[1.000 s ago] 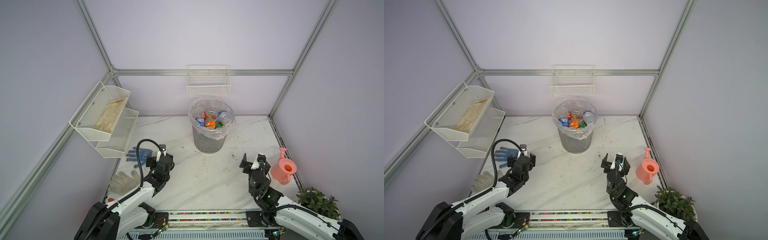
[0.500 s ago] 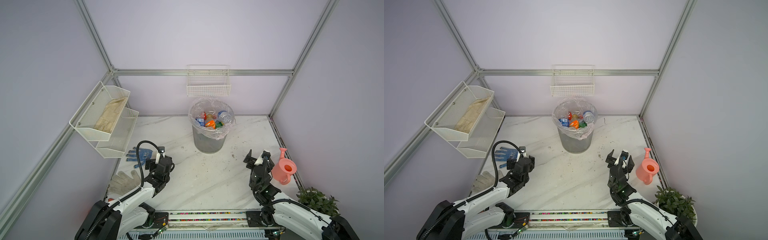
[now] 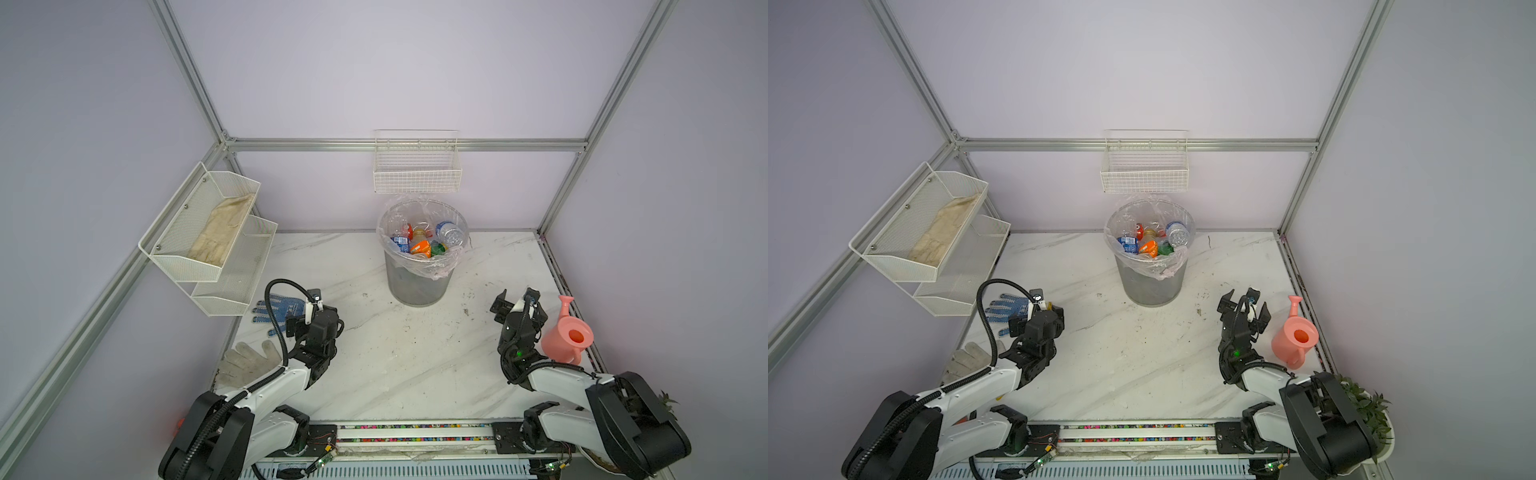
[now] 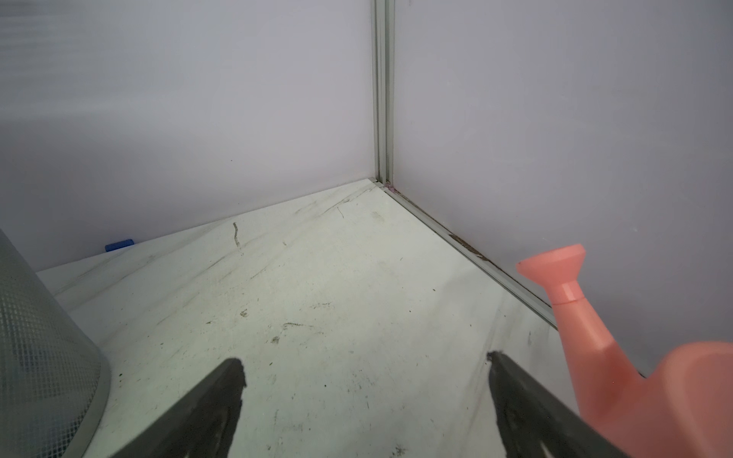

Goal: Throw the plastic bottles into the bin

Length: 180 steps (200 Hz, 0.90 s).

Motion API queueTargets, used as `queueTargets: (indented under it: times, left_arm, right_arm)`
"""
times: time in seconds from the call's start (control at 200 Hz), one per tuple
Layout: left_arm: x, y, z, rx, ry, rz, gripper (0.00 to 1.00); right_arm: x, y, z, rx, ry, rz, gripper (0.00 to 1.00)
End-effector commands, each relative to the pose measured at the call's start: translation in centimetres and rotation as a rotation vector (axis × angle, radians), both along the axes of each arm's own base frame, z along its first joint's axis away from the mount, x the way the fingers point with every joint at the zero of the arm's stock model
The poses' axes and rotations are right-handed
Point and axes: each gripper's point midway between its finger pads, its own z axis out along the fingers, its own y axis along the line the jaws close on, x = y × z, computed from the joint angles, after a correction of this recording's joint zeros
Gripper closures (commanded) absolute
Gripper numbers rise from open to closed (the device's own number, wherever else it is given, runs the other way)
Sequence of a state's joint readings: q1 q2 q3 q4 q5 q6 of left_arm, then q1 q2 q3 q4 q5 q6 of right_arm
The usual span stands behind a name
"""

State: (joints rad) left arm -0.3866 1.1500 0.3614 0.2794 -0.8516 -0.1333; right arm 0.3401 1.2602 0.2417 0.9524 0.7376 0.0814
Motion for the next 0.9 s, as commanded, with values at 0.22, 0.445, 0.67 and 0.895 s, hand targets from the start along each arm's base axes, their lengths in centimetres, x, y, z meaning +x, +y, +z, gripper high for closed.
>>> queueTargets:
  times: [0.22,0.445,0.67,0.895]
  left_arm:
    - [2.3,-0.4,1.3,0.002,-0.105,-0.021,0.00]
    - [3.0,-0.3,2.4,0.025,-0.194,-0.021,0.00]
    - [2.2,0.9,3.8,0.061,-0.330,0.005,0.00]
    - [1.4,1.2,3.9,0.052,-0.413,0.002,0.00]
  right_arm:
    - [2.4,0.2,1.9,0.037,-0.151,-0.002,0.02]
    - [2.6,-0.5,1.9,0.033,-0.199,-0.030,0.03]
    - [2.2,-1.3,1.6,-0.017,-0.294,-0.028,0.03]
    - [4.3,2.7,-0.3,-0.130,-0.217,0.210,0.03]
